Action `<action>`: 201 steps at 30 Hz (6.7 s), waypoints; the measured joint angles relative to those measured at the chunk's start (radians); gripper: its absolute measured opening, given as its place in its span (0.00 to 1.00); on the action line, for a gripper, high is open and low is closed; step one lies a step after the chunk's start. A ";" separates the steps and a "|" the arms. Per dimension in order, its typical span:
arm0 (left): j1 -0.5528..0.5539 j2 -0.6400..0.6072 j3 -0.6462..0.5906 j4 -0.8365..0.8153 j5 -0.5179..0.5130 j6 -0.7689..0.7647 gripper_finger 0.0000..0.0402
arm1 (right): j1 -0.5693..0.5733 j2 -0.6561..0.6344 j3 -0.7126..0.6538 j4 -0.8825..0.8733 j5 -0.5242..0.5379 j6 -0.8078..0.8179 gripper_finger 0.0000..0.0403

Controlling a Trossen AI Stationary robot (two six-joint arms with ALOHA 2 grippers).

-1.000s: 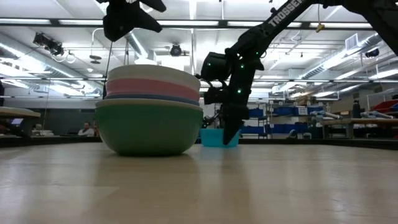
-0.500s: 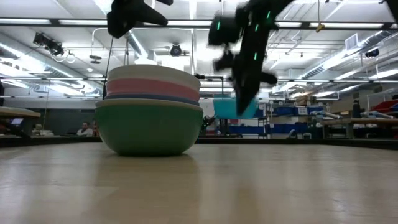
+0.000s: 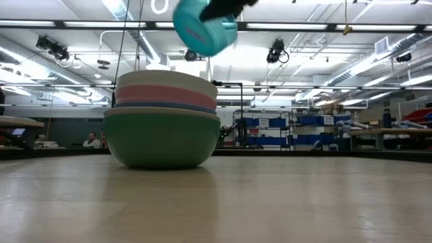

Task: Nest bowls inside each other
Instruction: Stack the light blue bowl on top of the red bowl, then return to Home Position

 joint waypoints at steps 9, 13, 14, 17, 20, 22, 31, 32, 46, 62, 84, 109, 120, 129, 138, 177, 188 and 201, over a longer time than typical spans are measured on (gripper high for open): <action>0.000 -0.005 0.267 -0.193 -0.032 0.209 0.44 | 0.036 0.095 -0.001 0.199 -0.105 0.080 0.00; 0.000 -0.004 0.325 -0.282 -0.047 0.214 0.44 | 0.039 0.160 -0.001 0.214 -0.090 0.107 0.00; 0.000 -0.005 0.334 -0.303 -0.049 0.213 0.44 | 0.039 0.171 -0.001 0.215 -0.089 0.119 0.00; 0.000 -0.005 0.338 -0.340 -0.051 0.211 0.44 | 0.029 0.200 -0.001 0.222 -0.087 0.150 0.00; 0.000 -0.004 0.337 -0.373 -0.068 0.185 0.44 | 0.016 0.224 -0.001 0.223 -0.087 0.159 0.03; 0.000 -0.004 0.337 -0.397 -0.073 0.169 0.44 | 0.009 0.226 -0.002 0.199 -0.088 0.165 0.06; 0.000 -0.004 0.337 -0.414 -0.079 0.155 0.44 | -0.003 0.222 -0.001 0.173 -0.097 0.222 0.30; 0.000 -0.004 0.337 -0.418 -0.079 0.152 0.44 | -0.003 0.218 -0.001 0.179 -0.096 0.228 0.32; -0.026 -0.004 0.336 -0.467 -0.073 0.111 0.44 | 0.012 0.112 -0.002 0.173 0.038 0.229 0.32; -0.037 0.066 0.326 -0.226 -0.048 0.366 0.44 | 0.145 -0.177 -0.002 0.336 0.027 0.059 0.32; 0.095 -0.737 -0.388 0.173 0.177 0.413 0.44 | 0.108 -0.970 -0.539 0.539 0.010 0.110 0.33; 0.119 -1.239 -0.842 0.156 0.177 0.388 0.44 | -0.149 -1.339 -1.310 0.985 -0.069 0.342 0.32; 0.119 -1.237 -1.053 0.210 0.232 0.324 0.44 | -0.155 -1.349 -1.533 1.184 -0.080 0.332 0.33; 0.119 -1.237 -1.139 0.238 0.259 0.391 0.44 | -0.150 -1.341 -1.559 1.084 -0.038 0.318 0.33; 0.119 -1.237 -1.139 0.236 0.266 0.439 0.44 | -0.150 -1.340 -1.560 0.903 -0.045 0.462 0.33; 0.119 -1.237 -1.139 0.233 0.266 0.494 0.44 | -0.149 -1.697 -1.561 0.632 -0.223 0.188 0.33; 0.119 -1.237 -1.139 0.232 0.259 0.500 0.44 | -0.150 -1.648 -1.561 0.630 -0.212 0.270 0.33; 0.119 -1.237 -1.139 0.269 0.258 0.496 0.44 | -0.150 -1.649 -1.561 0.634 -0.212 0.278 0.33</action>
